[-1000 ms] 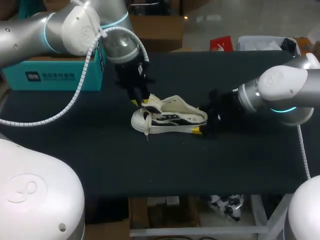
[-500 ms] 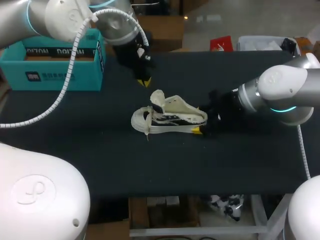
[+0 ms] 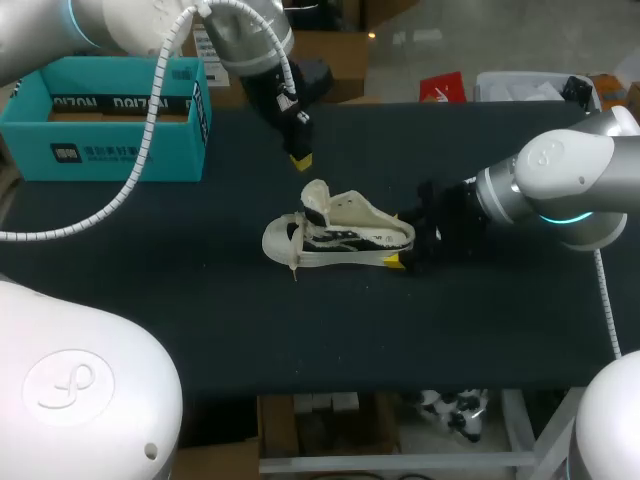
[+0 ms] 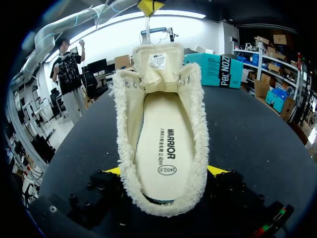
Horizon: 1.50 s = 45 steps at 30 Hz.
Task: Open the shoe tongue, take the insole out of the shoe, put the insole back into the shoe, and pack the shoe into the shoebox
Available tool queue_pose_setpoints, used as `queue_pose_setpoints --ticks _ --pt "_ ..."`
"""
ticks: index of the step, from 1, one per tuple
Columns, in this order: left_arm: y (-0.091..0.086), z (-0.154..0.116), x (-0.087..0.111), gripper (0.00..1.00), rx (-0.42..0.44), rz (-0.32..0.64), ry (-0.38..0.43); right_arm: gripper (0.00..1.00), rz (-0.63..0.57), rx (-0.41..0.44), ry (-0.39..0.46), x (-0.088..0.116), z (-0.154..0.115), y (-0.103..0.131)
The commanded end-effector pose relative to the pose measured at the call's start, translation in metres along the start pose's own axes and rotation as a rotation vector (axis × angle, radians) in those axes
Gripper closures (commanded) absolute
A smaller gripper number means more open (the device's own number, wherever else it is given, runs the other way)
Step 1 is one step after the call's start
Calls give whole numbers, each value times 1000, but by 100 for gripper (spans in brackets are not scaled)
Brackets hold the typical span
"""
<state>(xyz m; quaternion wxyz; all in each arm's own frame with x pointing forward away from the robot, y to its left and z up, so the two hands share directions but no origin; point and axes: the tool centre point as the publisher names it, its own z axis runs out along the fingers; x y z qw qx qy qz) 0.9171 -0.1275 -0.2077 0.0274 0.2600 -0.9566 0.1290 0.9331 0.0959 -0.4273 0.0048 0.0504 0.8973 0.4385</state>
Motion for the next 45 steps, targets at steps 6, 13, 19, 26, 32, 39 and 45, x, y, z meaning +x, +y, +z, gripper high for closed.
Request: queue_pose_setpoints --ticks 6,13,19,26,32,39,45 --pt "-23 31 2 100 -147 719 125 100 -1 -2 1 1 3 -3" --pt "-34 62 6 100 -185 841 138 100 -1 -2 1 1 3 -3" --pt "-34 92 11 100 -222 951 151 100 -1 -2 1 1 3 -3" --pt "-30 120 8 100 -206 993 184 100 -1 -2 1 1 3 -3" --pt "-26 145 7 100 -181 964 191 100 -1 -2 1 1 3 -3" --pt "-20 162 12 100 -133 891 176 100 -1 -2 1 1 3 -3" --pt "-17 171 21 100 -168 864 178 100 -1 -2 1 1 3 -3"
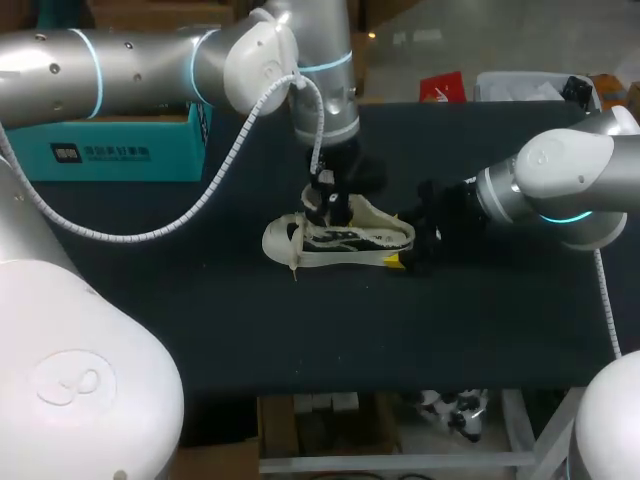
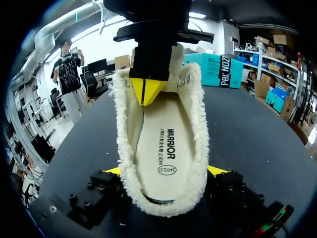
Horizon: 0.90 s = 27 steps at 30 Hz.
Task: Open the shoe tongue, take the insole out of the shoe, put the insole back into the shoe, and pack the shoe into the shoebox
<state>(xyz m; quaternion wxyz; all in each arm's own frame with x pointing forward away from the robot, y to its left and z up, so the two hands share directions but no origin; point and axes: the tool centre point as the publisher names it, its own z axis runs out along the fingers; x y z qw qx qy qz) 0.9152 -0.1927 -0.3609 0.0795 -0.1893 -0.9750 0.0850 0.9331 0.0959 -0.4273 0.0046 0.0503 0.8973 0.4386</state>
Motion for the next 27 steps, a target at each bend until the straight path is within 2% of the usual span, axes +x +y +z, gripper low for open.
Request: queue_pose_setpoints --ticks 1,7,15,19,27 --pt "-5 7 4 100 -29 -25 2 100 -1 -2 1 1 3 -3" --pt "-7 13 7 100 -68 -110 5 100 -1 -2 1 1 3 -3" --pt "-4 26 5 100 -60 -205 -30 100 -1 -2 1 1 3 -3" --pt "0 32 4 100 -68 -217 -27 100 -1 -2 1 1 3 -3" --pt "5 43 16 100 -107 -224 -47 100 -1 -2 1 1 3 -3"
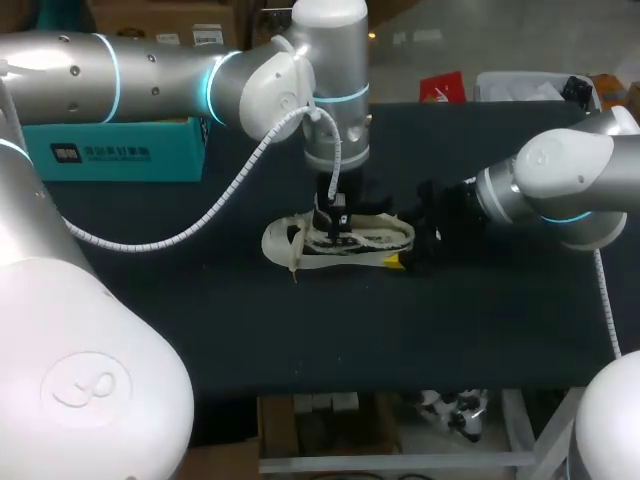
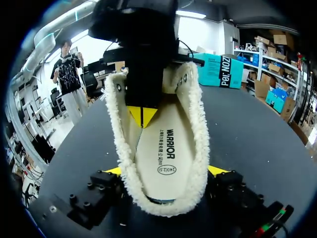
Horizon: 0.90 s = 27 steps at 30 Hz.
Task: Open the shoe tongue, take the insole out of the shoe, put the insole back into the shoe, and pack the shoe into the shoebox
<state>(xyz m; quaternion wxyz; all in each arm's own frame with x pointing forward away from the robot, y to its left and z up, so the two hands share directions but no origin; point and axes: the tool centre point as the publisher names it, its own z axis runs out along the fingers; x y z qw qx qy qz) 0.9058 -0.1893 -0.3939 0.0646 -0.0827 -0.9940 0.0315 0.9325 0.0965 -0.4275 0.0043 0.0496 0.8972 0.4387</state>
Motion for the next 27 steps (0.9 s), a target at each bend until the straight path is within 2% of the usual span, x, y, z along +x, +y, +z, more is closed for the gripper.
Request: queue_pose_setpoints --ticks 1,5,8,13,16,19,24,27 --pt "1 10 11 100 -9 -8 -25 100 0 -2 0 0 2 -3" --pt "1 18 10 100 -9 -34 -53 100 0 -2 0 0 2 -3" --pt "1 25 7 87 -9 -45 -64 100 0 -2 0 0 2 -3" --pt "1 35 2 85 -4 -63 -84 100 0 -2 0 0 2 -3" --pt "1 40 -2 78 -4 -69 -92 100 0 -2 0 0 2 -3" --pt "-1 42 -2 78 -4 -70 -120 100 0 -2 0 0 2 -3" --pt "-7 51 -4 71 -22 -60 -152 100 0 -2 0 0 2 -3" --pt "-8 58 -7 73 -25 -67 -186 100 0 -2 0 0 2 -3"
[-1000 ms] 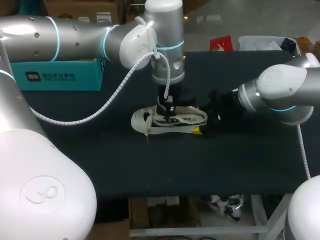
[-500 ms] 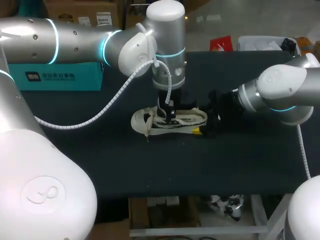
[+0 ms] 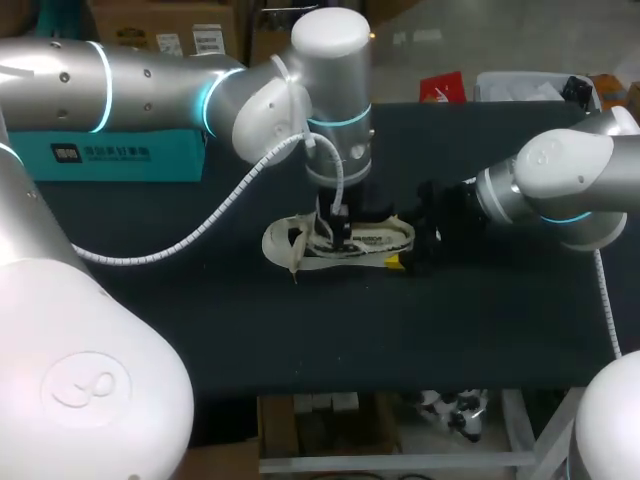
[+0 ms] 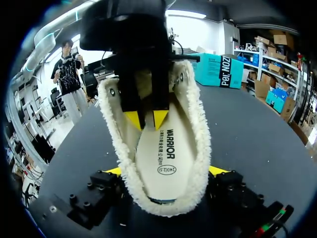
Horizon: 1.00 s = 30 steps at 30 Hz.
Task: Open the shoe tongue, take the insole out of the shoe, put the insole back into the shoe, and pack the shoe into the shoebox
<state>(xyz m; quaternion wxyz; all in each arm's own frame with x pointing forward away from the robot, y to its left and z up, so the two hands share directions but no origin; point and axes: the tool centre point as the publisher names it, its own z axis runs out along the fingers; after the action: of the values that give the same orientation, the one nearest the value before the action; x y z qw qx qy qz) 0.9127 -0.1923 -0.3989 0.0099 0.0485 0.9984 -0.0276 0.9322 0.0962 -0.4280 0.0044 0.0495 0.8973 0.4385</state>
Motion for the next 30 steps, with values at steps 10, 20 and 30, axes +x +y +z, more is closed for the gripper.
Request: queue_pose_setpoints --ticks 10,20,30 --pt "-1 91 -24 65 -14 -9 -124 100 1 -2 0 0 2 -3" --pt "1 120 -69 65 -18 5 -234 100 1 -2 0 0 2 -3" --pt "-4 130 -105 65 0 33 -299 100 1 -2 0 0 2 -3"
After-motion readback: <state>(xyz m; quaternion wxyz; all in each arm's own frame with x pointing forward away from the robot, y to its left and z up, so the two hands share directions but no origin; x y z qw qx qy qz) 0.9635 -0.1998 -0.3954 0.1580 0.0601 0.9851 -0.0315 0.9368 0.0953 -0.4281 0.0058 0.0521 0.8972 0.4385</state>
